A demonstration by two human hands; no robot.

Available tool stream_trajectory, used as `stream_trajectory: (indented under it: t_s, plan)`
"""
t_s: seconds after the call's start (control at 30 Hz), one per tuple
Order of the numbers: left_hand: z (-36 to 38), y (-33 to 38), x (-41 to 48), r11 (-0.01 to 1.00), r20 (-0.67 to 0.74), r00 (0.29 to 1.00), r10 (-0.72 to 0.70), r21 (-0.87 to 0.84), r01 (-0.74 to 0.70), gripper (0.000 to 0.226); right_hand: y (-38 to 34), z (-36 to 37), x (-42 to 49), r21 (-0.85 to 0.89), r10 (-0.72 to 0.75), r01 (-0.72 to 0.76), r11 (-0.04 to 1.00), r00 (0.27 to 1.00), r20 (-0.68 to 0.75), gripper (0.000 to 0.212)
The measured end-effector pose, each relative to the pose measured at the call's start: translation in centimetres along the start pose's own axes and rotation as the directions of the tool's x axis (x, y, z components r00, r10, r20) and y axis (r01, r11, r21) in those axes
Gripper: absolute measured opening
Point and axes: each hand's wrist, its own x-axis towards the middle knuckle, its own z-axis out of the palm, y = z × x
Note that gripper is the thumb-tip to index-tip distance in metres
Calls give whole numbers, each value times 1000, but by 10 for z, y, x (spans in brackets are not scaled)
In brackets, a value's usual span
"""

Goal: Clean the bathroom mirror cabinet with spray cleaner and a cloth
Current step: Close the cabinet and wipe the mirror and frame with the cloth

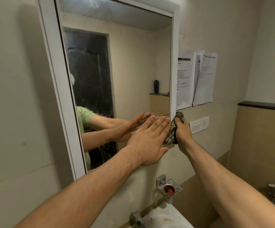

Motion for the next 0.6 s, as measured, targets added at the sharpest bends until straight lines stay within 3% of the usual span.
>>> stream_trajectory:
  t_s: [0.2, 0.3, 0.4, 0.5, 0.6]
  plan:
    - [12, -9, -22, 1000, -140, 990, 17, -15, -19, 76, 73, -21, -29, 212, 339, -335, 918, 941, 20, 40]
    - [15, -7, -31, 1000, -186, 982, 8, 8, -7, 72, 74, -7, -31, 398, 355, -315, 862, 934, -30, 38]
    - [16, -9, -43, 1000, -267, 964, -5, 16, 9, 69, 77, 15, -51, 479, 299, -169, 861, 931, -209, 34]
    - [15, -16, -58, 1000, -333, 943, -12, 5, 15, 70, 82, 37, -83, 223, 95, -7, 975, 916, -389, 41]
    - [15, -25, -67, 996, -326, 943, -66, 30, 80, 68, 99, 67, -138, -110, -181, 157, 981, 949, -257, 61]
